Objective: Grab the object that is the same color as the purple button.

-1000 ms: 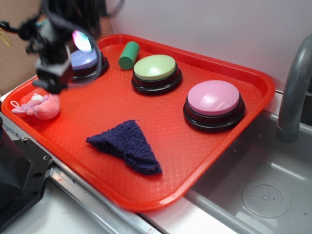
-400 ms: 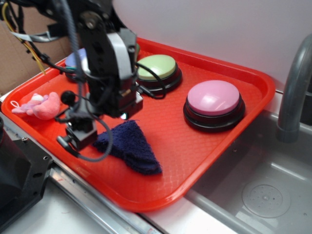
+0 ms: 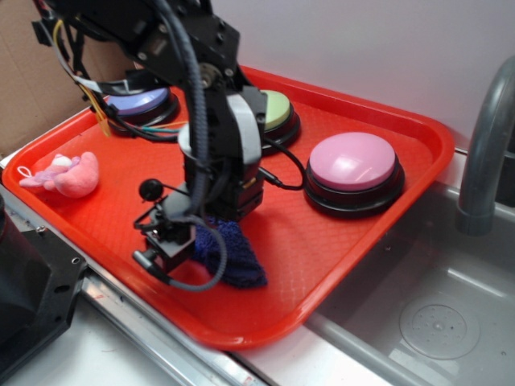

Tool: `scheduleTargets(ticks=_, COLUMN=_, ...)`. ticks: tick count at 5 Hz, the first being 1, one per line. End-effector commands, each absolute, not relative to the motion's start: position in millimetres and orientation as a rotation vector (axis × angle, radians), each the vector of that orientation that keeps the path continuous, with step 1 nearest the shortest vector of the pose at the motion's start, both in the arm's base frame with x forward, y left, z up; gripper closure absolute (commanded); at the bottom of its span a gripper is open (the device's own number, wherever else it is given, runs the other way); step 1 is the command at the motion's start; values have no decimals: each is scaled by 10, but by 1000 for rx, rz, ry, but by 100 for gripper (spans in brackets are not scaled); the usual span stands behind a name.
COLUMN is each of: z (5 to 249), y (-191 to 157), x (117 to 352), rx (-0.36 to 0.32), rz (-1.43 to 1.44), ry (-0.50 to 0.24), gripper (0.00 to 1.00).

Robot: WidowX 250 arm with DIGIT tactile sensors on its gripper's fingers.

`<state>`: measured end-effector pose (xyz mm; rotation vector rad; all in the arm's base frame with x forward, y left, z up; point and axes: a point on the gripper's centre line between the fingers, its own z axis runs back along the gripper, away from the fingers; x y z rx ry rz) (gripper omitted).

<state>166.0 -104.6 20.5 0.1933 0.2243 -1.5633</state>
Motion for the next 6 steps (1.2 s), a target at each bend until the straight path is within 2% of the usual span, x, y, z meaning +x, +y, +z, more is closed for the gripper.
scheduleTargets(ticks=1, z=129, y=-965, x=1573, rx=107, rz=-1431, ry=203, gripper=100)
scheduleTargets(ticks=2, z=228, y=-897, x=1565, rx=108, rz=-1372, ry=180, gripper=100)
scheduleTargets(ticks=3, z=503, y=-800, x=1602, rx=204, rz=-1164, ry=186, gripper=100)
scheduleTargets(ticks=4, z=997, y=-660, x=1568, rx=225, rz=-906, ry=145, gripper=100)
scheduleTargets(ticks=5, z=1460, y=-472, x=1464, rx=190, rz=-657, ry=135, gripper=100)
scheduleTargets(ticks=6, z=1807, y=-457, x=1327, rx=140, rz=-408, ry=110, gripper=100)
